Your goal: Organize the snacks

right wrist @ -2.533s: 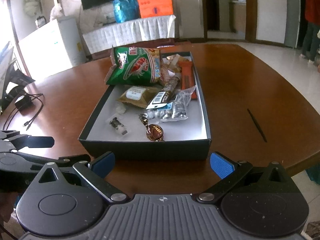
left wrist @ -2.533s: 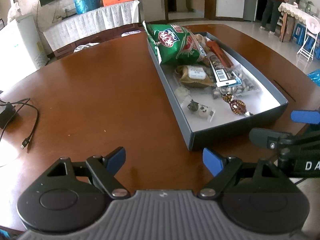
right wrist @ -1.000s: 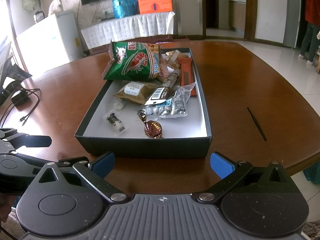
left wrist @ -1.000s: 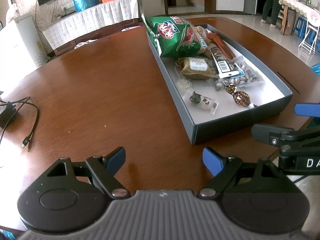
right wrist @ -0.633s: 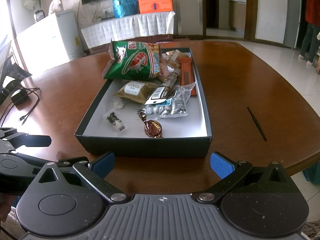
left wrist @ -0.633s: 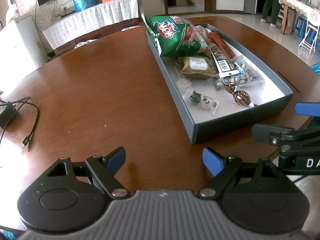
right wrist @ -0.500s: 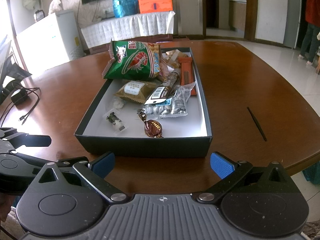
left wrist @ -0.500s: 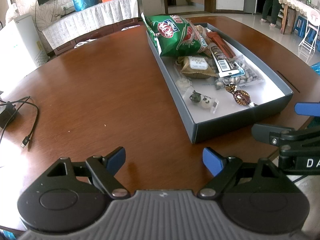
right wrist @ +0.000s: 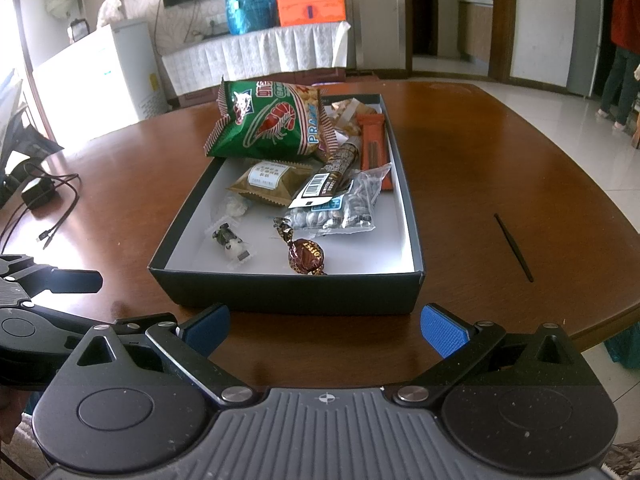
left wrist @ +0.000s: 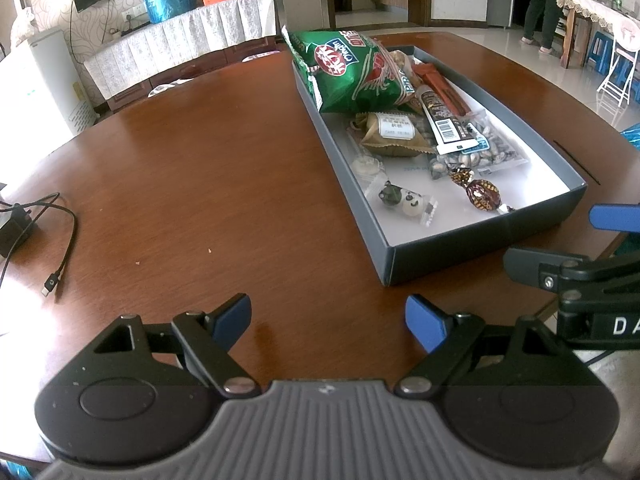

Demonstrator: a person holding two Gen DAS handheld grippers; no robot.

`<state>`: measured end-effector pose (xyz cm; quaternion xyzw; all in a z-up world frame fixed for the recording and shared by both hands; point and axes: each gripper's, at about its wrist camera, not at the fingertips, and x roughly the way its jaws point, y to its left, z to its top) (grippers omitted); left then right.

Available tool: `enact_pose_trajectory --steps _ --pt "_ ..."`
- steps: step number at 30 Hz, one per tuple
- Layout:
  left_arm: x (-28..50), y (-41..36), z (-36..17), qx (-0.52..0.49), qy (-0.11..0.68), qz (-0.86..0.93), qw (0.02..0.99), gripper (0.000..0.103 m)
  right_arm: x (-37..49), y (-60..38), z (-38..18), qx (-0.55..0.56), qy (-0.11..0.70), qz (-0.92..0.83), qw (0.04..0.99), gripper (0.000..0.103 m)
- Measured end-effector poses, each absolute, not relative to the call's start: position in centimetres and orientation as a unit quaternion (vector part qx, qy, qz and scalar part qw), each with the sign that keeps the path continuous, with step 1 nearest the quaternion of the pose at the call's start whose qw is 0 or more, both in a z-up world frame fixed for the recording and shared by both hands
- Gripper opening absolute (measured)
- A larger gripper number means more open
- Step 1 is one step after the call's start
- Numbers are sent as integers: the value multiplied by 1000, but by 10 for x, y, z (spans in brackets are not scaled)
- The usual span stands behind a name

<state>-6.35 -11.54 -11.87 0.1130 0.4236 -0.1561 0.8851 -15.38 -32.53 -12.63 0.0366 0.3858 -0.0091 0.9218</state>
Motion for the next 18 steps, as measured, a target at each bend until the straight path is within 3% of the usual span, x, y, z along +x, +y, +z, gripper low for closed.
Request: enact_pose_trajectory --steps 18 --pt "-62 -114 -119 116 420 -171 884 85 -153 -324 -127 33 386 -6 922 103"
